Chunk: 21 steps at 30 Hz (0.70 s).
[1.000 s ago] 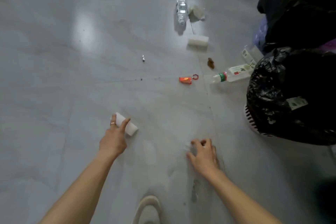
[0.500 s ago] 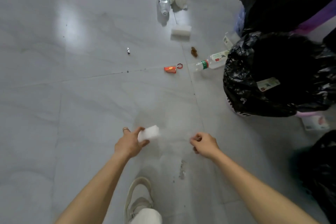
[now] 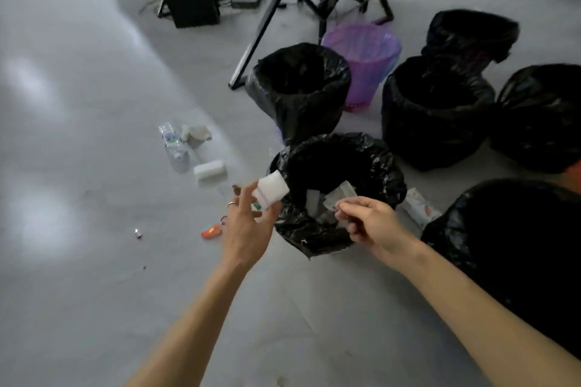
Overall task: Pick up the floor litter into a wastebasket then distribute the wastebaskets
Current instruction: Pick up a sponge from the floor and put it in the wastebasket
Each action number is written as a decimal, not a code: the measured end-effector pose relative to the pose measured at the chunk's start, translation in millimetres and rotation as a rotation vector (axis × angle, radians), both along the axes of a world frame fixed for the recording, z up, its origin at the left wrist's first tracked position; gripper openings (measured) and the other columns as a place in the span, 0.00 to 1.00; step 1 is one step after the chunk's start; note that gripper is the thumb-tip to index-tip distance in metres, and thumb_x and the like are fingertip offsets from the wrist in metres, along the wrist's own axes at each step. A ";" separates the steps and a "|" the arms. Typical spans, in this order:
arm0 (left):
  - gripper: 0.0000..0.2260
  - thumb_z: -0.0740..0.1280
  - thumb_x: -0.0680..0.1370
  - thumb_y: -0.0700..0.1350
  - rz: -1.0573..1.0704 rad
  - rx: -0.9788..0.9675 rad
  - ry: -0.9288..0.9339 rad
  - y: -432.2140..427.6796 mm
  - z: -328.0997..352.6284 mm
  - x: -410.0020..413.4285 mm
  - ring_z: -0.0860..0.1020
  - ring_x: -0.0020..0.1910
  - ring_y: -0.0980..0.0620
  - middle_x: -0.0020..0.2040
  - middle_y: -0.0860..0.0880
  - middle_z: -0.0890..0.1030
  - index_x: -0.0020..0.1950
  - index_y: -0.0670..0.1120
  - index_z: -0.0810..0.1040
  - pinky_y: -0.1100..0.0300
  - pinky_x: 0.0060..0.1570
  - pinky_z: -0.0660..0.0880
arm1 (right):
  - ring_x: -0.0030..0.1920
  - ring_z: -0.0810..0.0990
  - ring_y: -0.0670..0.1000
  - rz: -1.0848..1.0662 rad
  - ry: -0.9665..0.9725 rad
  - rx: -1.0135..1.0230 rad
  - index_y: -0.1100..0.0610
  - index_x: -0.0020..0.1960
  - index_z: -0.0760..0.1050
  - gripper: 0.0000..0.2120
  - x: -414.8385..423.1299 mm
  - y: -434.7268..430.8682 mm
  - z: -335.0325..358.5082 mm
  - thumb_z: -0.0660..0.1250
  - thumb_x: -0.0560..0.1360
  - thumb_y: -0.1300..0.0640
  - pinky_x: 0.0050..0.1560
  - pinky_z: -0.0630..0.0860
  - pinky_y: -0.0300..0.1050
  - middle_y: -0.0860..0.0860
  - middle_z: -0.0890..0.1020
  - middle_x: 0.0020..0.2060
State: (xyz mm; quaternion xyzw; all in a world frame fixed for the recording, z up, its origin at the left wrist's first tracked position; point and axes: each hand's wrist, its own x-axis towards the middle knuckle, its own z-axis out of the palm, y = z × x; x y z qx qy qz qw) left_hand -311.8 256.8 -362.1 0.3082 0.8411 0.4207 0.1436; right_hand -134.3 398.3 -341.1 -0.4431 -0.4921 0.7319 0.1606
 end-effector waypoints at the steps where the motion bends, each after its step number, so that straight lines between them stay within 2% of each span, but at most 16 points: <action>1: 0.21 0.69 0.76 0.56 -0.038 -0.007 0.019 13.0 4.1 0.2 0.80 0.44 0.54 0.54 0.48 0.74 0.66 0.62 0.67 0.55 0.43 0.76 | 0.28 0.72 0.45 -0.049 0.000 0.020 0.59 0.48 0.79 0.05 -1.0 10.4 2.9 0.65 0.80 0.61 0.26 0.66 0.36 0.51 0.81 0.36; 4: 0.21 0.66 0.77 0.56 -0.202 -0.086 0.097 52.2 12.9 4.7 0.76 0.51 0.47 0.56 0.47 0.72 0.68 0.64 0.64 0.49 0.52 0.76 | 0.34 0.77 0.47 -0.176 -0.024 0.085 0.57 0.48 0.78 0.05 -4.9 38.6 8.2 0.64 0.81 0.60 0.33 0.73 0.40 0.53 0.81 0.41; 6: 0.24 0.65 0.78 0.56 -0.291 -0.181 0.219 73.4 14.2 6.9 0.75 0.56 0.45 0.60 0.46 0.73 0.71 0.65 0.60 0.50 0.52 0.75 | 0.45 0.80 0.49 -0.175 -0.036 0.113 0.57 0.56 0.77 0.06 -8.1 50.7 7.4 0.65 0.80 0.58 0.46 0.80 0.46 0.52 0.81 0.48; 8: 0.31 0.65 0.78 0.54 -0.335 -0.234 0.278 86.2 12.0 5.5 0.73 0.61 0.42 0.66 0.45 0.71 0.75 0.66 0.52 0.47 0.55 0.74 | 0.59 0.77 0.50 -0.086 -0.126 0.188 0.54 0.66 0.74 0.17 -9.9 57.6 4.5 0.67 0.78 0.55 0.63 0.76 0.52 0.47 0.77 0.57; 9: 0.35 0.65 0.77 0.53 -0.352 -0.266 0.289 89.5 9.5 3.7 0.71 0.64 0.41 0.69 0.44 0.69 0.77 0.65 0.47 0.46 0.58 0.73 | 0.64 0.74 0.50 -0.056 -0.172 0.230 0.52 0.70 0.71 0.21 -9.8 58.6 2.7 0.68 0.78 0.54 0.66 0.73 0.51 0.46 0.74 0.60; 12: 0.40 0.65 0.76 0.51 -0.414 -0.395 0.357 95.6 3.1 -5.1 0.62 0.73 0.40 0.76 0.43 0.62 0.78 0.63 0.41 0.47 0.68 0.65 | 0.69 0.71 0.51 -0.067 -0.272 0.333 0.49 0.70 0.70 0.22 -8.8 61.7 -5.0 0.68 0.78 0.54 0.67 0.71 0.49 0.48 0.72 0.67; 16: 0.38 0.63 0.77 0.53 -0.521 -0.506 0.406 100.8 -4.7 -22.5 0.52 0.78 0.41 0.79 0.43 0.53 0.78 0.62 0.40 0.47 0.75 0.57 | 0.65 0.75 0.47 -0.142 -0.327 0.430 0.47 0.62 0.74 0.14 -9.9 58.3 -14.3 0.68 0.78 0.56 0.65 0.73 0.47 0.44 0.77 0.60; 19: 0.38 0.62 0.77 0.53 -0.579 -0.523 0.423 108.2 -5.4 -43.8 0.51 0.78 0.40 0.80 0.43 0.50 0.78 0.61 0.41 0.46 0.75 0.56 | 0.55 0.77 0.39 -0.229 -0.382 0.497 0.50 0.61 0.75 0.12 -11.4 57.9 -10.6 0.67 0.78 0.57 0.53 0.74 0.37 0.43 0.78 0.57; 21: 0.37 0.62 0.77 0.53 -0.603 -0.507 0.438 110.8 0.4 -50.9 0.51 0.78 0.40 0.80 0.43 0.50 0.78 0.61 0.41 0.46 0.75 0.56 | 0.51 0.77 0.38 -0.306 -0.415 0.536 0.52 0.61 0.75 0.12 -6.0 59.8 -4.6 0.67 0.79 0.58 0.46 0.72 0.32 0.44 0.79 0.55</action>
